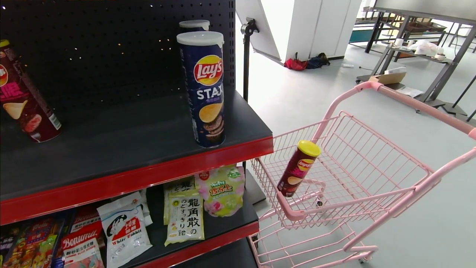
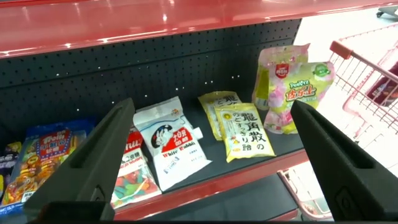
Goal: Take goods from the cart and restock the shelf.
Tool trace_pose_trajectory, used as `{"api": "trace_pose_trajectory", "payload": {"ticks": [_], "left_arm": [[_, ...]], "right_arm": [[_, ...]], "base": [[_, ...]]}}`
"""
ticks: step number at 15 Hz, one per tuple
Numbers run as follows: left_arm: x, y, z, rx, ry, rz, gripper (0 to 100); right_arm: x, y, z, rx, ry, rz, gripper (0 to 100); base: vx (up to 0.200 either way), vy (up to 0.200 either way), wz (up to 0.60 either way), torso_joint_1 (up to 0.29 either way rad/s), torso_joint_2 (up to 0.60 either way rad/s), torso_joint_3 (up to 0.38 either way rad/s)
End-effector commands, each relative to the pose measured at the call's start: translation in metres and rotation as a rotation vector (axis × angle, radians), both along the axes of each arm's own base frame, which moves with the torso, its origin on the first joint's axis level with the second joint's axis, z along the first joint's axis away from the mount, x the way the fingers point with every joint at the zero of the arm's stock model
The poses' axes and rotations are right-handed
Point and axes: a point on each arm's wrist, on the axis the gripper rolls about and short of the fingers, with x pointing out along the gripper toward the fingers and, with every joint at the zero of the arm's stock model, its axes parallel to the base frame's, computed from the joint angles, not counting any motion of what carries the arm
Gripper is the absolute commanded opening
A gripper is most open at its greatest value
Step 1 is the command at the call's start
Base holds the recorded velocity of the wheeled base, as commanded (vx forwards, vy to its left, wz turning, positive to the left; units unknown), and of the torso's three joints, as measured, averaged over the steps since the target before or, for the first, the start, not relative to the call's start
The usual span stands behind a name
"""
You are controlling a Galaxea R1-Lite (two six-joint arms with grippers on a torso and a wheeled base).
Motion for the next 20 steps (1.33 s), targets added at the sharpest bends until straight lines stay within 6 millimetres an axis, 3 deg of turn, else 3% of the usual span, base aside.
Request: {"api": "trace_pose_trajectory", "payload": {"ticks": [1,2,3,4,5,6,9,11,12,15,18,20], "left_arm": [[0.000,0.000,0.000,0.001,0.000,0.001,100],[0.000,0.000,0.000,0.001,0.002,0.003,100],[0.000,0.000,0.000,0.001,0.000,0.001,100],[0.000,0.000,0.000,0.001,0.002,0.001,100],[0.000,0.000,0.000,0.001,0.000,0.001,100],[0.000,0.000,0.000,0.001,0.000,0.001,100],[0.000,0.000,0.000,0.001,0.002,0.001,100],[0.000,0.000,0.000,0.003,-0.001,0.003,100],[0.000,0.000,0.000,0.003,0.000,0.004,100],[0.000,0.000,0.000,0.003,0.000,0.003,100],[0.000,0.000,0.000,0.003,0.000,0.003,100],[0.000,0.000,0.000,0.004,-0.001,0.003,100]], "right_arm": [[0.000,0.000,0.006,-0.014,-0.010,0.019,100],[0.003,0.001,0.053,-0.006,-0.038,0.063,100],[0.026,0.001,0.117,0.086,-0.026,0.053,100],[0.043,0.001,0.150,0.161,-0.026,0.063,100],[0.060,0.003,0.164,0.170,0.011,0.119,100],[0.076,0.007,0.161,0.152,0.083,0.225,100],[0.161,0.021,0.122,0.295,0.337,0.308,100],[0.204,0.025,0.083,0.310,0.371,0.341,100],[0.231,0.028,0.050,0.308,0.381,0.365,100],[0.264,0.033,-0.005,0.305,0.400,0.372,100],[0.284,0.039,-0.034,0.280,0.403,0.392,100],[0.293,0.051,-0.039,0.270,0.402,0.429,100]], "base": [[0.000,0.000,0.00,0.000,0.00,0.000],[0.000,0.000,0.00,0.000,0.00,0.000],[0.000,0.000,0.00,0.000,0.00,0.000],[0.000,0.000,0.00,0.000,0.00,0.000],[0.000,0.000,0.00,0.000,0.00,0.000],[0.000,0.000,0.00,0.000,0.00,0.000],[0.000,0.000,0.00,0.000,0.00,0.000],[0.000,0.000,0.00,0.000,0.00,0.000],[0.000,0.000,0.00,0.000,0.00,0.000],[0.000,0.000,0.00,0.000,0.00,0.000],[0.000,0.000,0.00,0.000,0.00,0.000],[0.000,0.000,0.00,0.000,0.00,0.000]]}}
